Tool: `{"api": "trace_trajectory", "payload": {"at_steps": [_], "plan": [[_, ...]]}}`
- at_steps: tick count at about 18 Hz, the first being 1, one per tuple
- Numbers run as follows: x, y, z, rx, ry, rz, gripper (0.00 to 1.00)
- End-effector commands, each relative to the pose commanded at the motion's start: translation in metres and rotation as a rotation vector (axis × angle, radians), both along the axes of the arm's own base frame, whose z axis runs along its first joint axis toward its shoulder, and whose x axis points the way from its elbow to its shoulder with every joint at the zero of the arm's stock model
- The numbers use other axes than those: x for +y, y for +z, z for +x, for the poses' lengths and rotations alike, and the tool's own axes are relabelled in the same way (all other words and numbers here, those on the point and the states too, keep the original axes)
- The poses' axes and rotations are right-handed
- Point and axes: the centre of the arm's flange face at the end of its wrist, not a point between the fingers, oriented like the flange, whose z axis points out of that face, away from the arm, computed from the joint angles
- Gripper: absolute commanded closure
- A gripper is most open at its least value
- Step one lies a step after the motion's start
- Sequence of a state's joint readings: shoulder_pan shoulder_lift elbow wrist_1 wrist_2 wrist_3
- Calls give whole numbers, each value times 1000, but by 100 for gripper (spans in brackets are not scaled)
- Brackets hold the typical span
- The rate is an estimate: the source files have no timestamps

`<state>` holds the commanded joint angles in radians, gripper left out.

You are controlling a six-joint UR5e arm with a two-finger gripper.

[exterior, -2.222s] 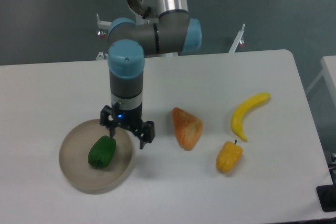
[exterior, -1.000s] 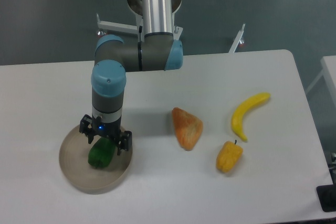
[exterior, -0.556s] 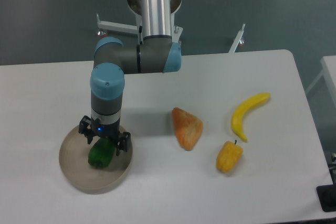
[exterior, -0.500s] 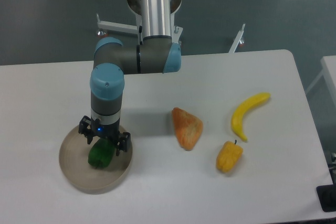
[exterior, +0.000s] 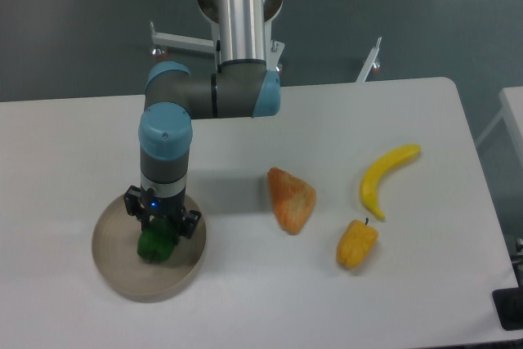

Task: Pick up the green pepper from the plate
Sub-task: 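Lower the gripper and close it around the green pepper, then lift the held green pepper up off the plate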

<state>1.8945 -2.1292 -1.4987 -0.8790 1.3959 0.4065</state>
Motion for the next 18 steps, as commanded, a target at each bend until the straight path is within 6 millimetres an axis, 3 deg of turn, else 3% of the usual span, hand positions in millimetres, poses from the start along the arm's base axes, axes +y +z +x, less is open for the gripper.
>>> {"api": "trace_trajectory", "payload": {"at_steps": [6, 10, 13, 18], "plan": [[-1, 21, -3, 17, -6, 25, 59], [-8, 55, -13, 86, -46, 60, 60], [-27, 89, -42, 128, -72, 61, 60], [-52, 123, -86, 170, -110, 74, 60]]}}
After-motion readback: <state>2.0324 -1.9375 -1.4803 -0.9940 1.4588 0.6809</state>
